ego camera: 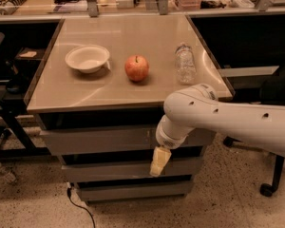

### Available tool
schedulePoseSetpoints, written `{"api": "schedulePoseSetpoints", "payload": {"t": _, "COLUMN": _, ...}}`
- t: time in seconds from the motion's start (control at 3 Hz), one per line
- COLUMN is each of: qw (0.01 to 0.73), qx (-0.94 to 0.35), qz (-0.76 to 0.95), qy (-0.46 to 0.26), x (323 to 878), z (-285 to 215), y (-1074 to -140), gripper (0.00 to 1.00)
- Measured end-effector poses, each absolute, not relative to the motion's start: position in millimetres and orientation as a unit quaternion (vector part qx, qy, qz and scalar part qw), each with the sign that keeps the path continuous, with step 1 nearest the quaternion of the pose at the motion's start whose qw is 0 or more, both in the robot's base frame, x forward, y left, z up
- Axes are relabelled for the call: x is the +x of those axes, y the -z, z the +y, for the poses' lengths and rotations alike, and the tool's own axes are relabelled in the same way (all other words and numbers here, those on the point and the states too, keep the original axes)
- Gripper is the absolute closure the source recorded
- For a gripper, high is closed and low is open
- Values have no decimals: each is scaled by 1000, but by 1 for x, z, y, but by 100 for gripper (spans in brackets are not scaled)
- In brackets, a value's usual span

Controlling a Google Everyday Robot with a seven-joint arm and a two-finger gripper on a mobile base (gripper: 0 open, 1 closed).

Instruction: Open top drawer

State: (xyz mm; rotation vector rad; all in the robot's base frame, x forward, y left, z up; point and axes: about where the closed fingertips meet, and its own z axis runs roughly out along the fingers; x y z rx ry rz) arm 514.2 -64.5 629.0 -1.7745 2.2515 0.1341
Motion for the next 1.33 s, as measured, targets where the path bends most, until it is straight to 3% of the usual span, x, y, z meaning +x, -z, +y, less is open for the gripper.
{"api": "schedulePoseSetpoints", "payload": {"t": 1.33, "qw": 106, "qx": -595, "qz": 793, "qy": -78, "x": 457, "z": -106, "y": -681, "gripper": 0}}
